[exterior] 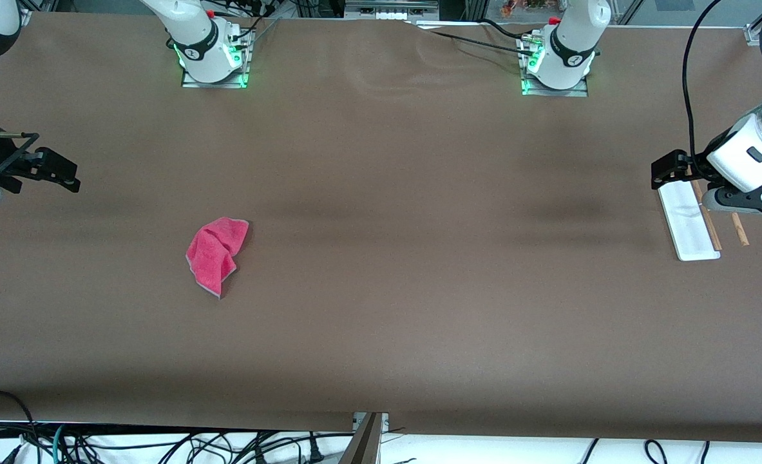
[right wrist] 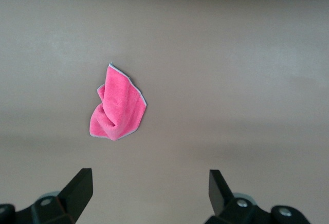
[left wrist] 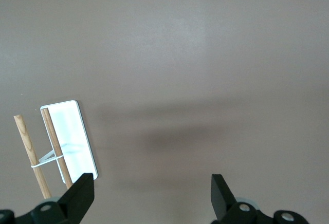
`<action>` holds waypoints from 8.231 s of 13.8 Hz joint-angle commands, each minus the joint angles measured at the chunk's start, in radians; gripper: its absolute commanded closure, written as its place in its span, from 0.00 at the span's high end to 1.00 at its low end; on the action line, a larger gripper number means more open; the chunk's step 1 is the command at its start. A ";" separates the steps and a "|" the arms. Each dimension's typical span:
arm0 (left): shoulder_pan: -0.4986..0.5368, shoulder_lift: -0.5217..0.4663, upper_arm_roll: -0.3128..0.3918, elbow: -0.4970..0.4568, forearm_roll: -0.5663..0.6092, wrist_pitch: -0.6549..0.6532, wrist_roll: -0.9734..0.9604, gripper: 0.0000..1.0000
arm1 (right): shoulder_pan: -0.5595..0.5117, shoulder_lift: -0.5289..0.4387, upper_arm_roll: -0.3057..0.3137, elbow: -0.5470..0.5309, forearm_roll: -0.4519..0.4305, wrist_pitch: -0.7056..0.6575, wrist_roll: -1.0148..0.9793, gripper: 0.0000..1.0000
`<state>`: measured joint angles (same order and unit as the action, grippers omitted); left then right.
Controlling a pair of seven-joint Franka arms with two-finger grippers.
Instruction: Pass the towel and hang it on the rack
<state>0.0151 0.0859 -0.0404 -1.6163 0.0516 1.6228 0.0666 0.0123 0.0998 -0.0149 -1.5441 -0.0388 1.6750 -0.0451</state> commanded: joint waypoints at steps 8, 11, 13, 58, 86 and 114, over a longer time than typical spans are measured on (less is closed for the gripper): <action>-0.004 0.014 0.001 0.035 0.011 -0.023 0.021 1.00 | 0.006 0.009 0.000 0.027 -0.009 -0.004 -0.009 1.00; -0.004 0.014 0.001 0.035 0.001 -0.026 0.021 1.00 | 0.006 0.009 0.001 0.027 -0.010 -0.003 -0.009 1.00; -0.004 0.014 0.001 0.035 -0.001 -0.026 0.021 1.00 | 0.006 0.009 0.000 0.027 -0.009 -0.003 -0.009 1.00; 0.036 0.018 0.011 0.033 -0.081 0.003 0.030 1.00 | 0.106 0.655 0.056 0.019 0.074 0.818 -0.007 1.00; 0.032 0.046 0.004 0.098 -0.045 -0.006 0.018 1.00 | 0.069 0.649 0.095 -0.005 0.100 0.565 -0.055 0.25; 0.037 0.098 0.010 0.099 -0.048 -0.004 0.022 1.00 | 0.423 0.523 0.093 0.521 0.088 0.149 0.577 0.00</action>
<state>0.0477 0.1556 -0.0363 -1.5518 -0.0026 1.6382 0.0709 0.3920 0.6268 0.0890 -1.0361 0.0446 1.8016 0.4542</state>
